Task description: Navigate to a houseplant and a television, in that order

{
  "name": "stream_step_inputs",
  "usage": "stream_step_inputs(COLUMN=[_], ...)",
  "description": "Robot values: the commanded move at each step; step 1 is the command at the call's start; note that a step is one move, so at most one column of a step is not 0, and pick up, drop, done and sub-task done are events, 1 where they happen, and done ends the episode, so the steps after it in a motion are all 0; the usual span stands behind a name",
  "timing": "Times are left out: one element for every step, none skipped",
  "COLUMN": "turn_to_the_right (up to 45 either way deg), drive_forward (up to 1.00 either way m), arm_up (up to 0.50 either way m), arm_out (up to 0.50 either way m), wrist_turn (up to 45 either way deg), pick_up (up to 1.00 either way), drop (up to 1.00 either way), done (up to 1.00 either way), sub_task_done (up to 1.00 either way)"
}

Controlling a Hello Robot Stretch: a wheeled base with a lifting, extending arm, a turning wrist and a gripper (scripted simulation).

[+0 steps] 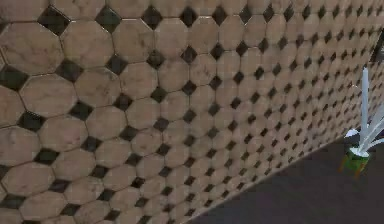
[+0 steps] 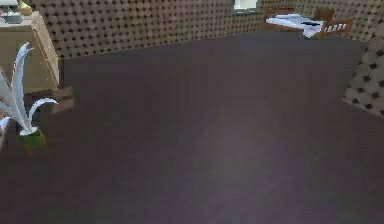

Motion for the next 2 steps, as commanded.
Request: stream_step_inputs(turn_to_the_right=[45.0, 12.0], drive_forward=[0.00, 0.00], arm_up=[0.00, 0.00], arm_out=[0.00, 0.00], wrist_turn=[0.0, 0.0], pick_up=[0.00, 0.00], drop=[0.00, 0.00], done=[0.00, 0.00], sub_task_done=[0.00, 0.00])
